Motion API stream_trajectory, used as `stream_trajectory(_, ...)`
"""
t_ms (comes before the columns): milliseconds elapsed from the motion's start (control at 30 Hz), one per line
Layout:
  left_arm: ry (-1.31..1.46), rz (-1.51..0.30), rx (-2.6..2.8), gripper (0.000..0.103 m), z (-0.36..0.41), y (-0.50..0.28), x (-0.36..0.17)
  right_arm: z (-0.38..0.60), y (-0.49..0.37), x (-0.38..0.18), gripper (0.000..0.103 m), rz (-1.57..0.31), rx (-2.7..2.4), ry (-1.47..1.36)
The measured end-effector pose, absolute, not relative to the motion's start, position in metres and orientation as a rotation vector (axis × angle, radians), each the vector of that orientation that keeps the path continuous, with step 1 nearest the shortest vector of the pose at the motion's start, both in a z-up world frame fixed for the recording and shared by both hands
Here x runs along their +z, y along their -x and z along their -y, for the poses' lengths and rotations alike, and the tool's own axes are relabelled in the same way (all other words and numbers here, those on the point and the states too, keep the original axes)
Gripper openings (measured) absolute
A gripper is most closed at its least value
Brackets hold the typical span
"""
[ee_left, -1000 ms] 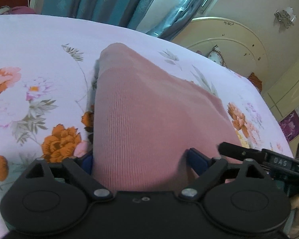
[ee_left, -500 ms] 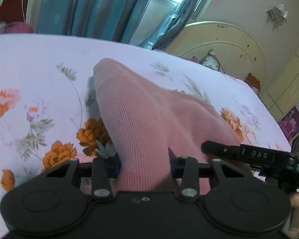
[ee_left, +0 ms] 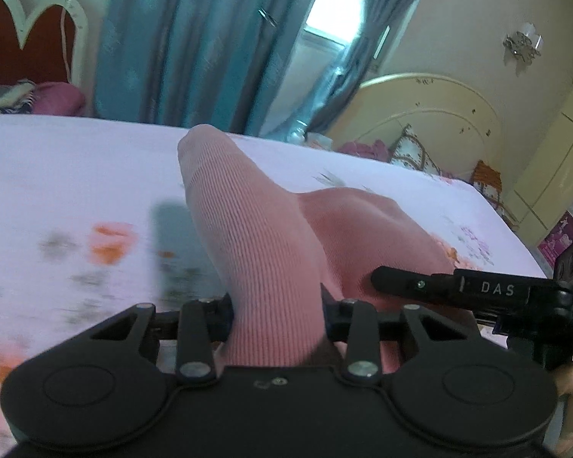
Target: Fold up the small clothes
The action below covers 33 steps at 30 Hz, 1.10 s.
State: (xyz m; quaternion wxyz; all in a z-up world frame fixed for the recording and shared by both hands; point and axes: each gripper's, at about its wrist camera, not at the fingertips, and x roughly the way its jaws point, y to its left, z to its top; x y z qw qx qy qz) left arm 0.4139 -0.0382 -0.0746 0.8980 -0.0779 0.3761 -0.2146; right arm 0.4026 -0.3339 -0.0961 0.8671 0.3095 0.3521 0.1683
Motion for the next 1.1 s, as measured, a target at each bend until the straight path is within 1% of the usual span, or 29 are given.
stream_trajectory(233,0.176,-0.748,-0.445,0.036,-0.076,-0.42,-0.063,0.216,-0.402,-0.084,0.02,-0.724,0.365,-0.638)
stream_trajectory(433,0.165,-0.745,-0.419,0.036,-0.163,-0.434,-0.063,0.11,-0.42,-0.093,0.02,-0.735,0.382,-0.652)
stream_trajectory(600,0.171,-0.753,-0.362,0.036,-0.212,-0.447,-0.077,0.051,-0.452,-0.109,0.02,-0.773,0.405,-0.629)
stream_trajectory(733,0.144,-0.745,-0.306,0.037,-0.237,-0.456,-0.102,0.023,-0.471,-0.131,0.02,-0.831,0.393,-0.595)
stream_trajectory(833,0.134,-0.789,-0.303,0.044,-0.257,-0.458,-0.126,0.024,-0.477,-0.15,0.02,-0.867,0.338,-0.584)
stream_trajectory(900,0.118,-0.767,-0.301,0.057,-0.256,-0.455,-0.129,0.031,-0.477,-0.158,0.022,-0.882,0.312,-0.597)
stream_trajectory(933,0.108,-0.765,-0.295,0.059,-0.257,-0.454,-0.129,0.033,-0.476,-0.159,0.025,-0.876,0.286,-0.581)
stream_trajectory(1000,0.112,-0.772,-0.295,0.064,-0.258,-0.454,-0.126,0.038,-0.473,-0.158,0.028,-0.864,0.253,-0.566)
stream_trajectory(1067,0.104,-0.768,-0.293,0.064,-0.261,-0.449,-0.121,0.041,-0.469,-0.155,0.029,-0.86,0.238,-0.576)
stream_trajectory(1100,0.091,-0.755,-0.29,0.063,-0.263,-0.445,-0.115,0.041,-0.468,-0.151,0.029,-0.851,0.233,-0.564)
